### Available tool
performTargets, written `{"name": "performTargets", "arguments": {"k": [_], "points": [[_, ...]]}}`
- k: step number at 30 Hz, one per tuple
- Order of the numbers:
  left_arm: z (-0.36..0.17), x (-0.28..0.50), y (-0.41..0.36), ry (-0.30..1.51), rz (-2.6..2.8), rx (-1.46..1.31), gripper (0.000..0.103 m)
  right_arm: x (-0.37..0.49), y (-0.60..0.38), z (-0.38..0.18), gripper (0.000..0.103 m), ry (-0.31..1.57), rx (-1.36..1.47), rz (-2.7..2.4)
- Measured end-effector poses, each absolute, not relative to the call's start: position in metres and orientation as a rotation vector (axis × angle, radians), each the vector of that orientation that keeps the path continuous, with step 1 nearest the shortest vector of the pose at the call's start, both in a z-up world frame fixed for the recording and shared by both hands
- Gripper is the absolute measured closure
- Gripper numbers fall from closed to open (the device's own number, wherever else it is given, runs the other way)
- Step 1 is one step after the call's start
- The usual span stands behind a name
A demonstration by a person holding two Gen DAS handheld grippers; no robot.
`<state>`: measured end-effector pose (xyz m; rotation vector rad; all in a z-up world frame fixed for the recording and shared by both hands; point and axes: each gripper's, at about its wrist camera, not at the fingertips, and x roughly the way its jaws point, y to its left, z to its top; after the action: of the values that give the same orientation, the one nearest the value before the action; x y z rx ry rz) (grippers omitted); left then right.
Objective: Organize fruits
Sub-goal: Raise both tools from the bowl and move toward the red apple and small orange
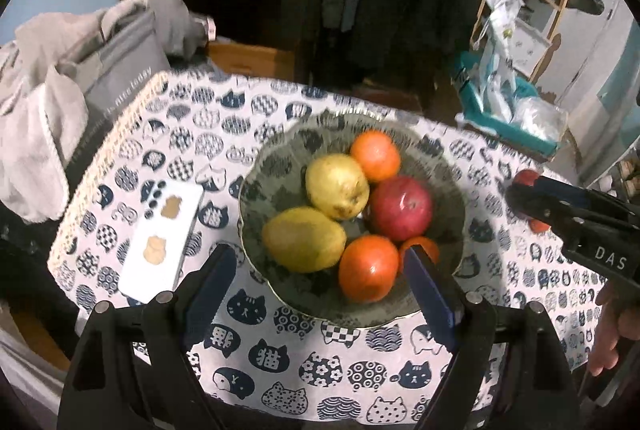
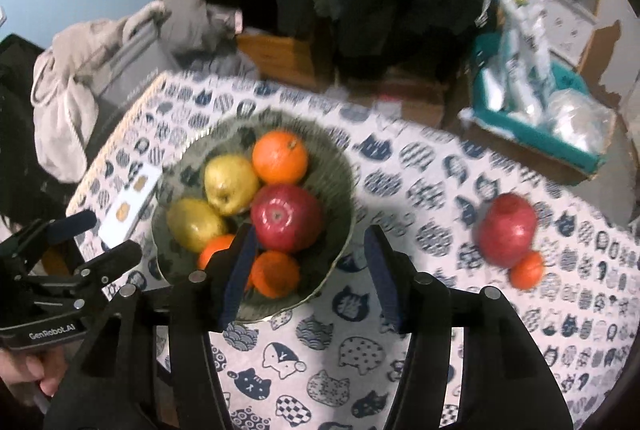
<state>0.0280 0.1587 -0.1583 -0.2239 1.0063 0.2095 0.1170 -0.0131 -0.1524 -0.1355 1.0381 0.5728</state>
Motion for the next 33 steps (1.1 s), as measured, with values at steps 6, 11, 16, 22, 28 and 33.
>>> {"name": "performTargets", "arguments": {"k": [6,11,16,22,28,33], "points": [[-0.12,0.021,0.144,0.909,0.188,-0.19,0.016,0.106,-0.029,-0.116,0.047,0.955,-0.133,0.542],[-0.099,0.017,0.134,0.856,0.163,-0.185,0.015,0.093,-0.043,-0.085,0.041,0.874,-0.143,0.513],[-0.08,0.013,0.124,0.81,0.146,-0.176,0.015,0.081,-0.056,-0.058,0.041,0.8,-0.147,0.487],[-0.062,0.009,0.11,0.753,0.142,-0.14,0.01,0.067,-0.078,-0.029,0.033,0.722,-0.138,0.458],[-0.048,0.009,0.093,0.724,0.115,-0.117,0.009,0.056,-0.1,-0.006,0.028,0.655,-0.131,0.424],[-0.041,0.013,0.075,0.708,0.09,-0.095,0.004,0.053,-0.12,0.003,0.026,0.625,-0.127,0.385]]}}
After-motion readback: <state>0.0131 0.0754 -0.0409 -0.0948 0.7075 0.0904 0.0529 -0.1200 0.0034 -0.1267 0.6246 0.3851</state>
